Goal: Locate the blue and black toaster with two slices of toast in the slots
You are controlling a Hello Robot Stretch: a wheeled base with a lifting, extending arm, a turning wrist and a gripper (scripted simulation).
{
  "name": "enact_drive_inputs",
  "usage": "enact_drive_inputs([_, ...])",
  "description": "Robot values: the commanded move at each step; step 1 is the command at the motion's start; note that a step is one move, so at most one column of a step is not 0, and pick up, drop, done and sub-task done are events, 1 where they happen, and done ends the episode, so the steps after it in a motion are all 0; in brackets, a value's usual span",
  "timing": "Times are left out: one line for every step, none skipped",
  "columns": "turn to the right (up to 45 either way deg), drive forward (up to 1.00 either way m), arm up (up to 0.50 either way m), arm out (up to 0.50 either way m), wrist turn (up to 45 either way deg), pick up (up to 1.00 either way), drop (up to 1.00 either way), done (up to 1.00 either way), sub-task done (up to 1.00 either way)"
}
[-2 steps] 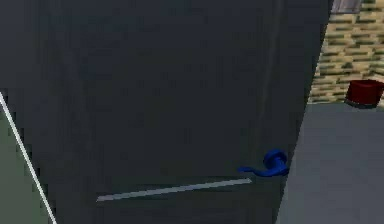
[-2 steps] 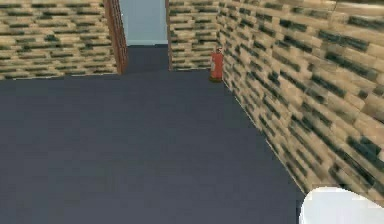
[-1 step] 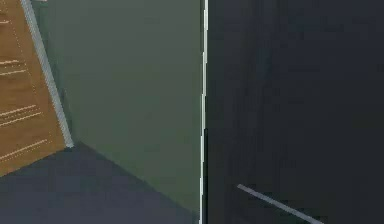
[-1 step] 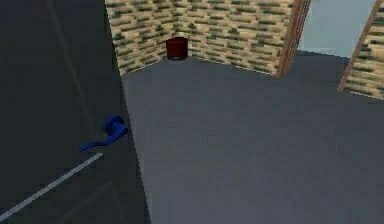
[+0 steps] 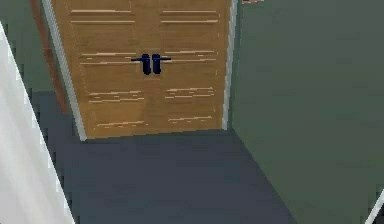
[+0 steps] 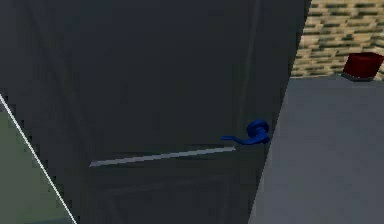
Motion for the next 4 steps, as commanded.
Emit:
enact_drive_inputs([-6.0, 0.00, 0.00, 0.00, 0.0, 0.00, 0.00, 0.00, 0.00])
enact_drive_inputs([0.0, 0.15, 0.00, 0.00, 0.0, 0.00, 0.00, 0.00, 0.00])
enact_drive_inputs([-3.0, 0.00, 0.00, 0.00, 0.0, 0.00, 0.00, 0.00, 0.00])
enact_drive_inputs([0.0, 0.30, 0.00, 0.00, 0.0, 0.00, 0.00, 0.00, 0.00])
